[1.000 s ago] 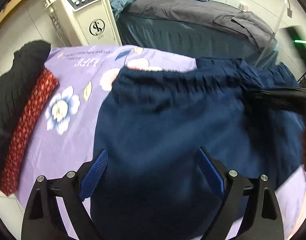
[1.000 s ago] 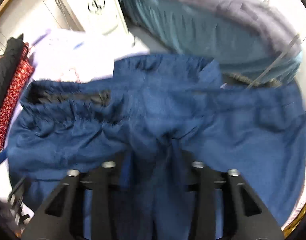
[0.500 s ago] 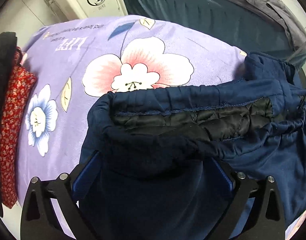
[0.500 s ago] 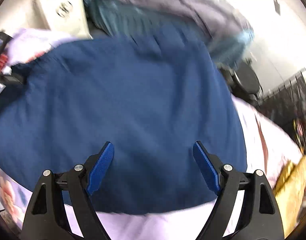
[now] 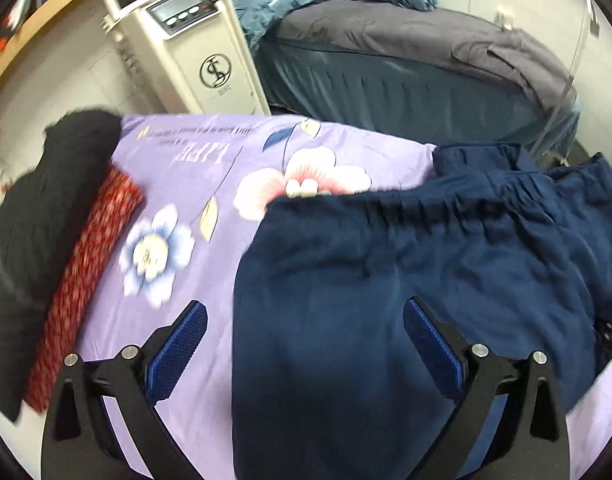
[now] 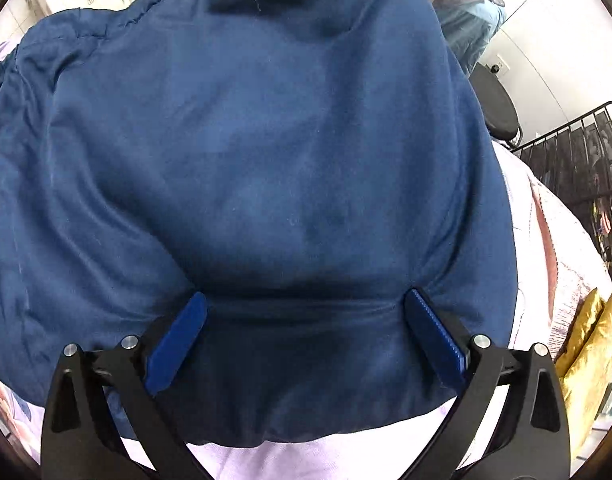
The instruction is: Fold large clothes
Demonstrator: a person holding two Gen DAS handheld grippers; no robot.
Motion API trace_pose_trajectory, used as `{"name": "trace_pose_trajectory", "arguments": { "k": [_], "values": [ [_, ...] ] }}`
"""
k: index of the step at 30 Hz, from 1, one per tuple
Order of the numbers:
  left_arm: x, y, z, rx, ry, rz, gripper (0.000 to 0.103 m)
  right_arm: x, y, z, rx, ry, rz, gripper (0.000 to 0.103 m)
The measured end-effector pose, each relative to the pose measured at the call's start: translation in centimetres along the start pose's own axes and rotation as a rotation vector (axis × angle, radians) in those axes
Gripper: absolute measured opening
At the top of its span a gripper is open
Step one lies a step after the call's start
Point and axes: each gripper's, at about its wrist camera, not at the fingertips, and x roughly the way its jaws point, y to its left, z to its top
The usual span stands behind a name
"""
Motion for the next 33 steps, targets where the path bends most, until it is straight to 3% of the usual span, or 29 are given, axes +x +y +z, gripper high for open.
{"name": "trace_pose_trajectory", "arguments": {
  "k": [6,11,19,21,24,28,31,33],
  "values": [
    [-2.5,0.9,-6.5,-0.084,0.069,-0.023,0.097,-5.8,-0.8,-3.0,0.061,-0.189,0.033,0.097],
    [-3.1,2.0,-10.8,-0.195,0.143,-0.046,0.097,-7.2,-2.5,-6.9,0.105,-0.207,0.085,0.097],
    [-3.5,3.3,-10.9,-0.225,0.142,-0.017,0.097,-5.6,-8.3,-10.7,0.208,-0.207,0.058,0.097],
    [-2.9,4.0,-10.4,-0.240,0.152,-0.049,0.097,-5.3,-10.3,-10.3,0.239,-0.201,0.073,0.097],
    [-1.6,4.4,-9.3,-0.247,0.192,-0.146,0.097,-3.8,-14.4,-9.3,0.329,-0.173,0.206,0.097],
    [0.7,3.5,-7.8,-0.167,0.229,-0.242,0.097,-1.4,-18.7,-6.6,0.425,-0.134,0.499,0.097],
    [3.1,2.8,-7.1,-0.114,0.266,-0.282,0.097,0.1,-19.5,-4.1,0.416,-0.089,0.617,0.097],
    [4.3,3.1,-6.9,-0.145,0.289,-0.328,0.098,1.3,-19.6,-1.9,0.371,-0.063,0.637,0.097]
  ]
}}
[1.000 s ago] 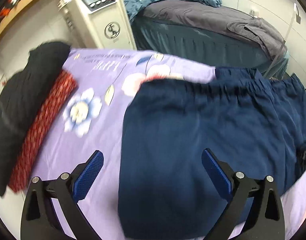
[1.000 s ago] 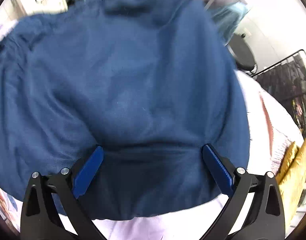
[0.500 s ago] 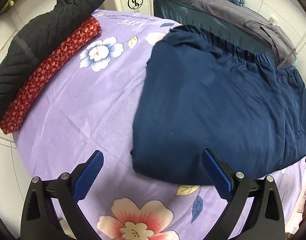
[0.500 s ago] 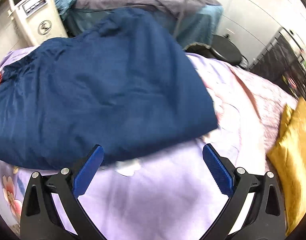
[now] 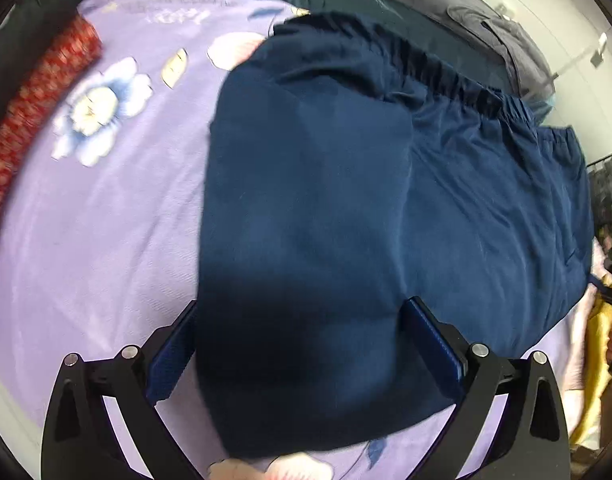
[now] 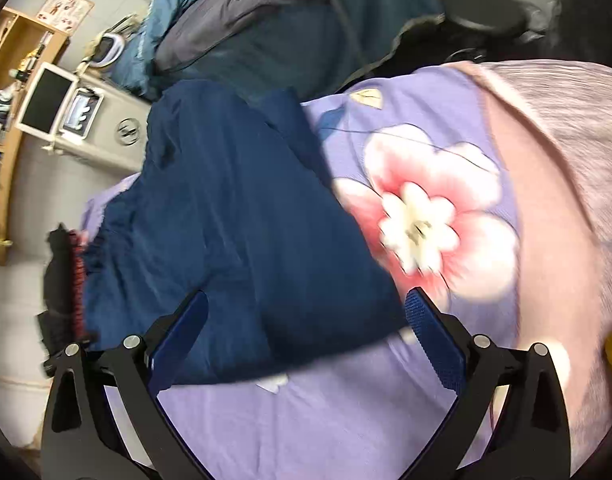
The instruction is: Fold large clothes
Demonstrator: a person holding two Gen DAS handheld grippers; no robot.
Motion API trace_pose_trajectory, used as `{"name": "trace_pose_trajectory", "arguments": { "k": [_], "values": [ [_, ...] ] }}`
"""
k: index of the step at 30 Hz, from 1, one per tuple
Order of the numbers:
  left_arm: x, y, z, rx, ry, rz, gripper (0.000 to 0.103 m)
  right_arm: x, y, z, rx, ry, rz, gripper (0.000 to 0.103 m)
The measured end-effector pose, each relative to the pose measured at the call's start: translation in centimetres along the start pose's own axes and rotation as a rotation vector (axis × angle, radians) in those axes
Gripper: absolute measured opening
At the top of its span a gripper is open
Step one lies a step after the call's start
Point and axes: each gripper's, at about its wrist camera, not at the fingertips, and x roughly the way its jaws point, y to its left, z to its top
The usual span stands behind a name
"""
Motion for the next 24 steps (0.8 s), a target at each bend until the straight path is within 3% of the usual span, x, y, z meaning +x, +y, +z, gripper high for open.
{"name": "trace_pose_trajectory", "arguments": {
  "k": [4,12,21,24],
  "values": [
    [2.2,2.2,0.8,-0.114,0.080,-0.122,0.098,2.4,0.0,2.3,-0.060,0.080,-0.005,0.097],
    [3.0,2.7,1.0,-0.093,0.099,-0.175,0.098,8.4,1.1,4.8,-0.100,0.214,0.052,0.097],
    [5.5,4.2,2.0,-0.128,0.148,-0.274,0.098,10.2,2.0,5.0,-0.105,0.218,0.056,0.098],
    [6.0,4.6,2.2,-0.144,0.156,-0.295,0.098,10.3,2.8,4.5,-0.107,0.224,0.108,0.096]
  ]
}}
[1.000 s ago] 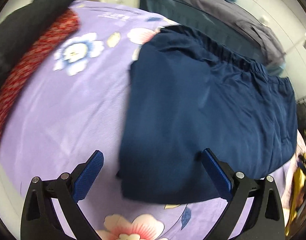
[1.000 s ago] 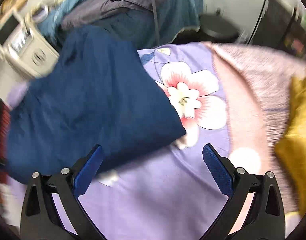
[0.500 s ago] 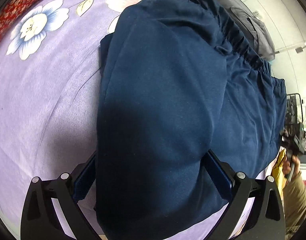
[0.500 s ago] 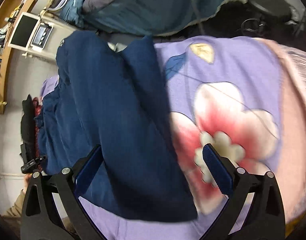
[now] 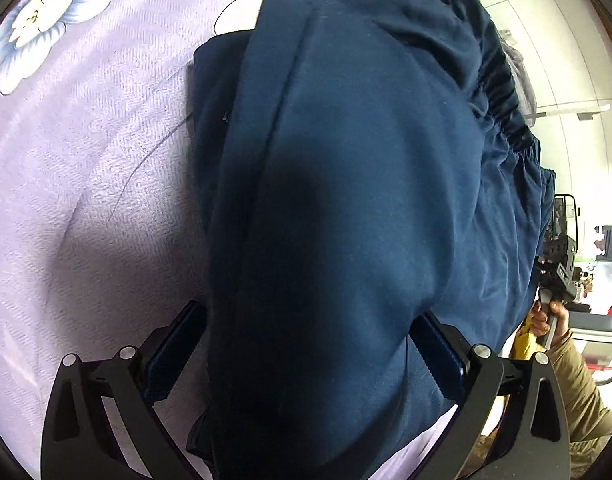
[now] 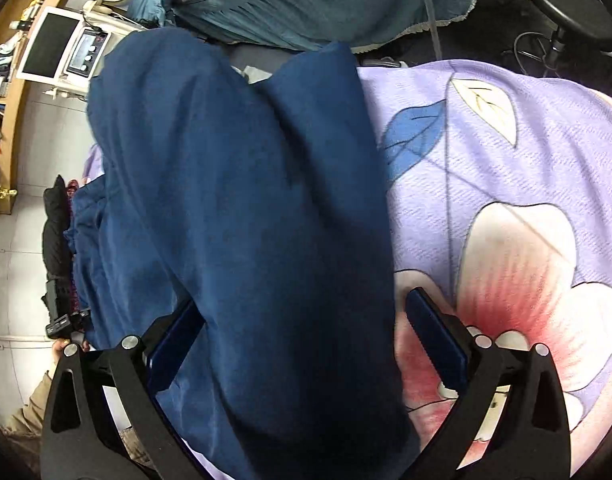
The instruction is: Fold large clothes
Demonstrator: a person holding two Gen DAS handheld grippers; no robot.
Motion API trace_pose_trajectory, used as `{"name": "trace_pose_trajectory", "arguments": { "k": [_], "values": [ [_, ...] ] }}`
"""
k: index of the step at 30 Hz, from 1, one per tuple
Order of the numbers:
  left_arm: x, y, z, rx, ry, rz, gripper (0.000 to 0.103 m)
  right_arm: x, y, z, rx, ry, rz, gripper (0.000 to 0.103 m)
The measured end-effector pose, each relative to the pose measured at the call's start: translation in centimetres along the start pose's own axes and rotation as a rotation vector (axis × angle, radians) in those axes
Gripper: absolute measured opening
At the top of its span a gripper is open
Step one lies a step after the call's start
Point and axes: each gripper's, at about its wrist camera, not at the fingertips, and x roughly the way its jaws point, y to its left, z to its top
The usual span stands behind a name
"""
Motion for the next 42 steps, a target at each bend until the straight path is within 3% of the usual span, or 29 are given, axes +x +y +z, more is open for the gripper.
{"name": "trace_pose_trajectory", "arguments": {
  "k": [6,11,13,16,21,24,27,31,35,39,42],
  "values": [
    [0.6,-0.1,1.0,-0.010,0.006,-0.021,0.098,0.9,1.7,-0.9,-0.039,0.006,-0.027,0.088],
    [1.3,-1.2,3.3,-0.045,-0.026,-0.052,0.098,-0.1,2.5,-1.7,-0.012,0.006,0.005,0.046],
    [1.5,-1.7,3.6,-0.033,-0.031,-0.070,0.096,-0.8,3.2,-2.5,-0.014,0.011,0.013,0.039],
    [2.0,-2.8,4.3,-0.018,-0.032,-0.038,0.092,-1.9,3.2,-3.2,-0.009,0.011,0.018,0.031],
    [0.8,-6.1,4.2,0.053,-0.090,0.015,0.049,-3.8,4.6,-4.8,0.022,-0.040,0.047,0.027],
    [-0.1,-8.2,3.7,0.097,-0.114,0.048,0.032,-5.4,6.0,-6.8,0.011,-0.074,0.086,0.025],
    [-1.3,-10.3,2.7,0.140,-0.136,0.071,0.027,-7.1,7.2,-9.4,0.004,-0.090,0.101,0.024],
    [-2.9,-16.0,-0.1,0.216,-0.174,0.064,0.026,-8.8,7.7,-13.6,0.005,-0.098,0.097,0.023],
    [-3.7,-20.6,-4.0,0.354,-0.169,0.157,0.026,-9.5,6.7,-19.1,0.020,-0.095,0.076,0.023],
    [-3.2,-22.5,-6.3,0.391,-0.169,0.199,0.025,-9.1,5.0,-22.9,0.099,-0.101,0.090,0.023],
    [-3.4,-22.7,-6.4,0.385,-0.176,0.183,0.025,-9.1,4.8,-24.3,0.148,-0.119,0.086,0.023]
  ]
}}
